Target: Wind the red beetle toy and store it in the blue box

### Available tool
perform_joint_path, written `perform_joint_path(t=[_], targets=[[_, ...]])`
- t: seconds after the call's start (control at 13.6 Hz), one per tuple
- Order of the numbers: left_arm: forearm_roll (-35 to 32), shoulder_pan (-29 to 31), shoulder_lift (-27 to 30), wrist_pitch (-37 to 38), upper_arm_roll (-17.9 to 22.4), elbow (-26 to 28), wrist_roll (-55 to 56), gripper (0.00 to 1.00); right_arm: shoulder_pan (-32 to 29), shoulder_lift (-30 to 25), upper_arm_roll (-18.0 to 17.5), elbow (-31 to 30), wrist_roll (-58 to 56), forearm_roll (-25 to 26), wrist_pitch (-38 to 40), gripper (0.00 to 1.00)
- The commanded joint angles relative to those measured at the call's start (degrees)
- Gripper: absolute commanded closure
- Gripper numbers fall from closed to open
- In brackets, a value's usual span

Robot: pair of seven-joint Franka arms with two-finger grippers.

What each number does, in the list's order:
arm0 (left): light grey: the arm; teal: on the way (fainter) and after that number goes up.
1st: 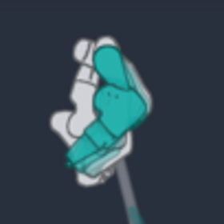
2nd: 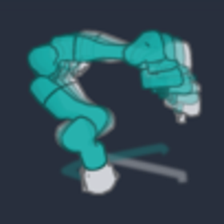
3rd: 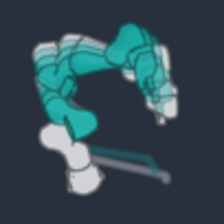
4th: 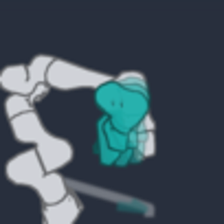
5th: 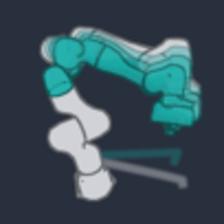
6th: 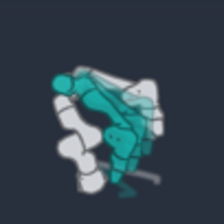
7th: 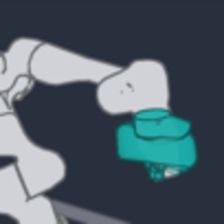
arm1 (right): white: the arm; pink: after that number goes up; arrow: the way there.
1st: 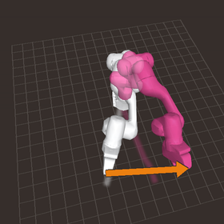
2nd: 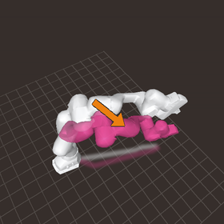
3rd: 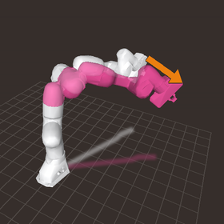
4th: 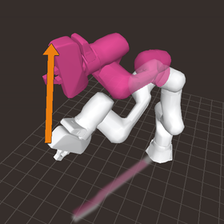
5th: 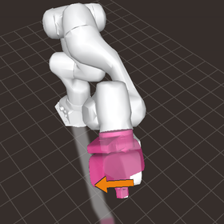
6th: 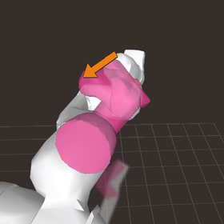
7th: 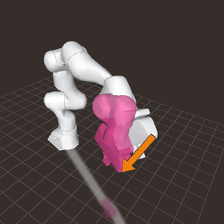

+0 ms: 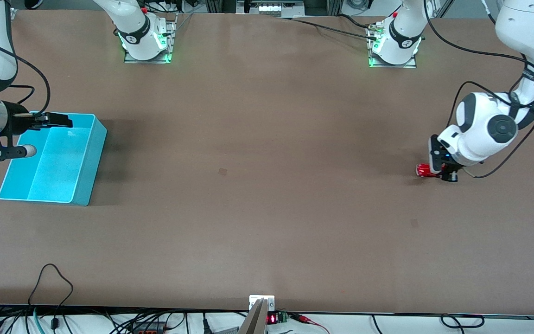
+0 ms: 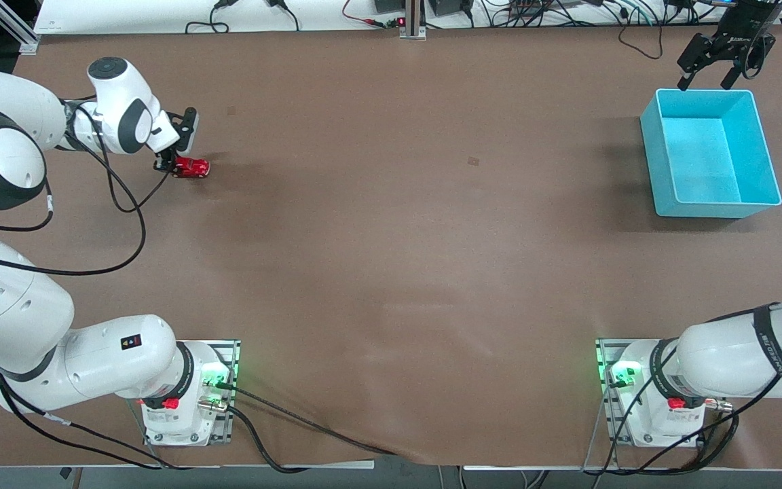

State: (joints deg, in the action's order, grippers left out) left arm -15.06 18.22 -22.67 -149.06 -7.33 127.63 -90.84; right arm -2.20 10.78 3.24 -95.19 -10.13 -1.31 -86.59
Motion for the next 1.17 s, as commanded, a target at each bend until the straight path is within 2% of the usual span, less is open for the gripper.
perform_joint_path(t=[0.0, 0.15, 0.37, 0.44, 0.51, 0.59, 0.88, 0.95, 1.1], targets=[[-0.9, 4.1, -4.7, 0.5, 0.0, -1.1, -3.0, 0.76, -0.2, -0.1, -0.2, 0.9, -0.7, -0.4, 1.2, 0.0], [-0.8, 6.7, -4.4, 0.6, 0.3, -1.4, -2.7, 0.77, -0.2, -0.1, -0.2, 0.9, -0.7, -0.4, 1.1, 0.0], [-0.7, 7.5, -4.1, 0.8, 0.5, -2.0, -2.3, 0.76, -0.2, -0.1, -0.2, 0.9, -0.7, -0.4, 1.1, 0.0], [-0.4, 7.7, -3.7, 1.5, 0.5, -2.0, -1.8, 0.65, -0.2, -0.1, -0.2, 0.9, -0.7, -0.5, 1.1, 0.0], [-0.1, 7.7, -2.7, 2.9, 0.5, -2.1, -0.6, 0.28, -0.2, -0.1, -0.2, 0.9, -0.7, -0.5, 1.2, 0.0], [-0.1, 7.7, -0.8, 5.5, 0.3, -2.6, 0.0, 0.0, -0.3, -0.1, -0.2, 0.9, -0.7, -0.5, 1.1, 0.0], [2.3, 4.9, 4.6, 25.9, -5.0, -15.2, 0.0, 0.0, -0.3, -0.1, -0.2, 0.9, -0.8, -0.5, 1.1, 0.0], [3.8, 4.9, 5.4, 27.9, -6.7, -17.1, 0.0, 0.0, -0.3, -0.1, -0.3, 0.9, -0.8, -0.5, 1.1, 0.0], [7.6, 3.5, 7.2, 30.0, -7.4, -18.8, 0.9, 0.0, -0.2, -0.1, -0.2, 0.9, -0.7, -0.5, 1.1, 0.0]])
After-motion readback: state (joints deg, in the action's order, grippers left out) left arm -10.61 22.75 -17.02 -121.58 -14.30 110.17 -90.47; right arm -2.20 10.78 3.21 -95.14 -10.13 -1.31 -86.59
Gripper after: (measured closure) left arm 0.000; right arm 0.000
